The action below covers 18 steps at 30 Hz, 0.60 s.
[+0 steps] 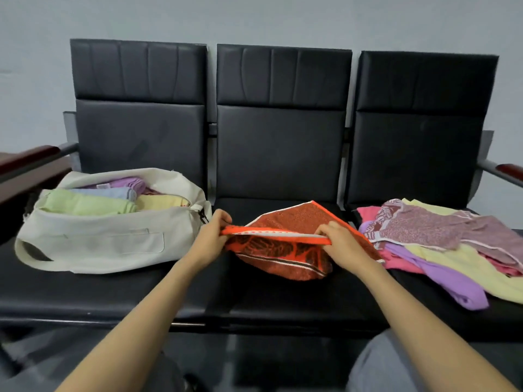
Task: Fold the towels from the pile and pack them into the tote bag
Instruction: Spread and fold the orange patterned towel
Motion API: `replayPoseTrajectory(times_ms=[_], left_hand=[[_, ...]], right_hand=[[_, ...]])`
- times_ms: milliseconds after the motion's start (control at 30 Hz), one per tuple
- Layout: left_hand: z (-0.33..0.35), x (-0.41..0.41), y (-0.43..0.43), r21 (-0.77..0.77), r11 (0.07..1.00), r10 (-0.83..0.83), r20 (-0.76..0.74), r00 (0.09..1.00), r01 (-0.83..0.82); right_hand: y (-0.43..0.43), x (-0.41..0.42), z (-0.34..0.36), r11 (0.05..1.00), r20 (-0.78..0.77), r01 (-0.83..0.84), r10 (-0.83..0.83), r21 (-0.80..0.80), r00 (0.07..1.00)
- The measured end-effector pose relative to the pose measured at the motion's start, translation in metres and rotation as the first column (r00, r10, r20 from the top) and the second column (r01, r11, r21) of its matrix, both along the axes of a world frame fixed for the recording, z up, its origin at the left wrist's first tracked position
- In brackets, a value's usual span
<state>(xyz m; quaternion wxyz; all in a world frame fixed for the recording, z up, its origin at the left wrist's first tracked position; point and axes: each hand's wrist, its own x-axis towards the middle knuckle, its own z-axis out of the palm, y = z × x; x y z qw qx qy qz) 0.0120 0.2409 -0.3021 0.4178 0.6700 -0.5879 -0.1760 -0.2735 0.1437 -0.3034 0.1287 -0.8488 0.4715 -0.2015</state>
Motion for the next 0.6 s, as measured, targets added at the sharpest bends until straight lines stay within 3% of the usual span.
replayPoseTrajectory(times_ms=[133,267,367,500,567,600], left_hand=[[0.034,0.019,0.019,-0.11,0.994,-0.027,-0.072,0.997,0.019],[0.064,0.027,0.039,-0.08,0.997,-0.008,-0.035,0.999,0.005],[0.072,0.032,0.041,-0.066,0.996,0.067,0.082,0.994,-0.061],[0.072,0.03,0.025,0.037,0.987,0.134,0.319,0.938,-0.154],[0.068,0.03,0.011,0.091,0.987,0.107,0.228,0.968,-0.131],[0.066,0.031,0.004,0.144,0.986,0.069,0.087,0.994,-0.081]], right_hand=[[-0.003,-0.024,0.035,0.984,0.014,0.143,-0.143,-0.102,0.99],[0.005,-0.039,0.075,0.979,0.341,0.201,-0.188,-0.003,0.921],[0.008,-0.043,0.089,0.977,0.504,0.191,-0.213,0.095,0.837],[0.004,-0.039,0.089,0.965,0.501,0.091,-0.207,0.247,0.84],[-0.002,-0.035,0.086,0.933,0.536,0.036,-0.237,0.358,0.81],[-0.008,-0.034,0.083,0.91,0.546,0.024,-0.27,0.414,0.793]])
